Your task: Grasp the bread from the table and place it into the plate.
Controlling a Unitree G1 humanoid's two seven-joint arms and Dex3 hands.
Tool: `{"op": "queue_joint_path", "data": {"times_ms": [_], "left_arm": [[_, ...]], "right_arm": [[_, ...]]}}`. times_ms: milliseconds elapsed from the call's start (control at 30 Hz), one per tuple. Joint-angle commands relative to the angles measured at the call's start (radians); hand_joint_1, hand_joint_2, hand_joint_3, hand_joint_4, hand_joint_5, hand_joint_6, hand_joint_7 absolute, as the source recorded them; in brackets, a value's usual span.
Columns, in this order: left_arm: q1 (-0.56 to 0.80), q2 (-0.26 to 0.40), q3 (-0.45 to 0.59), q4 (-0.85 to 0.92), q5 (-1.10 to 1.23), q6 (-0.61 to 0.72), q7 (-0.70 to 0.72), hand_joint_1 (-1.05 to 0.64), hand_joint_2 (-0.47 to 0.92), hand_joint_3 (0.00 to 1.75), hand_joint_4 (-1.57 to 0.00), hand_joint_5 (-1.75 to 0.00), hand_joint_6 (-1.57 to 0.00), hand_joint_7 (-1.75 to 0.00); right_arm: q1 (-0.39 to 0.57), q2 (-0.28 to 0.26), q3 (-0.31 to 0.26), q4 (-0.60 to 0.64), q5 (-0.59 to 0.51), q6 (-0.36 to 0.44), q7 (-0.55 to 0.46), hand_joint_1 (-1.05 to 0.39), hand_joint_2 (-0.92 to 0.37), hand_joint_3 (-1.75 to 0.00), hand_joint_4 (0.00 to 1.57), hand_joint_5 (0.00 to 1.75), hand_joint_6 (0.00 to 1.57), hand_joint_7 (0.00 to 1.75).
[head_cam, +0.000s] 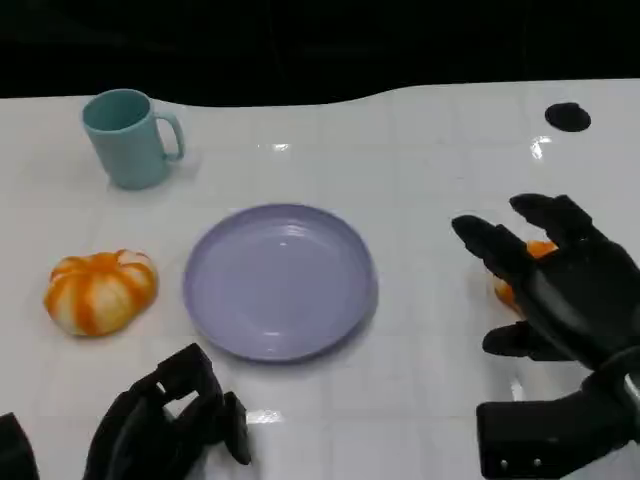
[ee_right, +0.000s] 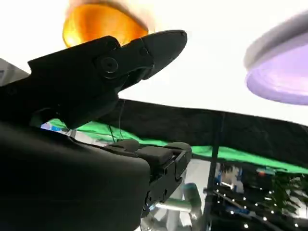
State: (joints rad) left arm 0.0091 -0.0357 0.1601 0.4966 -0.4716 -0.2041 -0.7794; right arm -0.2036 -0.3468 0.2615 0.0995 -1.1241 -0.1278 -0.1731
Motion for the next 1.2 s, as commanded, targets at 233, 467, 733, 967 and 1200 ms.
{"op": "queue_joint_path", "data": {"times_ms": [233, 467, 733, 967, 1200], "left_arm": [[0.008, 0.015, 0.001, -0.016, 0.011, -0.014, 0.001, -0.65, 0.92, 0.21, -0.8, -1.75, -0.67, -1.62], [0.01, 0.012, 0.003, -0.019, 0.009, -0.015, 0.004, -0.65, 0.92, 0.2, -0.8, -1.75, -0.67, -1.62], [0.011, 0.014, 0.002, -0.025, 0.007, -0.002, 0.005, -0.66, 0.92, 0.2, -0.81, -1.75, -0.67, -1.63], [0.013, 0.015, 0.002, -0.03, 0.009, -0.001, 0.008, -0.66, 0.92, 0.2, -0.81, -1.75, -0.68, -1.62], [0.018, 0.011, 0.002, -0.036, 0.008, 0.0, 0.011, -0.65, 0.92, 0.2, -0.81, -1.75, -0.68, -1.63]], "right_arm": [[-0.047, -0.046, 0.036, 0.081, 0.022, 0.08, -0.014, -0.63, -0.86, -0.01, 0.0, 0.43, 0.27, 0.08], [-0.051, -0.071, 0.043, 0.117, 0.047, 0.093, -0.029, -0.63, -0.88, -0.02, 0.0, 0.46, 0.28, 0.08], [-0.048, -0.104, 0.046, 0.149, 0.071, 0.105, -0.027, -0.62, -0.91, -0.03, 0.0, 0.43, 0.27, 0.06], [-0.068, -0.115, 0.068, 0.211, 0.089, 0.1, -0.044, -0.64, -0.92, -0.04, 0.0, 0.45, 0.27, 0.05], [-0.129, -0.103, 0.098, 0.334, 0.117, 0.092, -0.072, -0.62, -0.92, -0.03, 0.0, 0.45, 0.28, 0.05]]}}
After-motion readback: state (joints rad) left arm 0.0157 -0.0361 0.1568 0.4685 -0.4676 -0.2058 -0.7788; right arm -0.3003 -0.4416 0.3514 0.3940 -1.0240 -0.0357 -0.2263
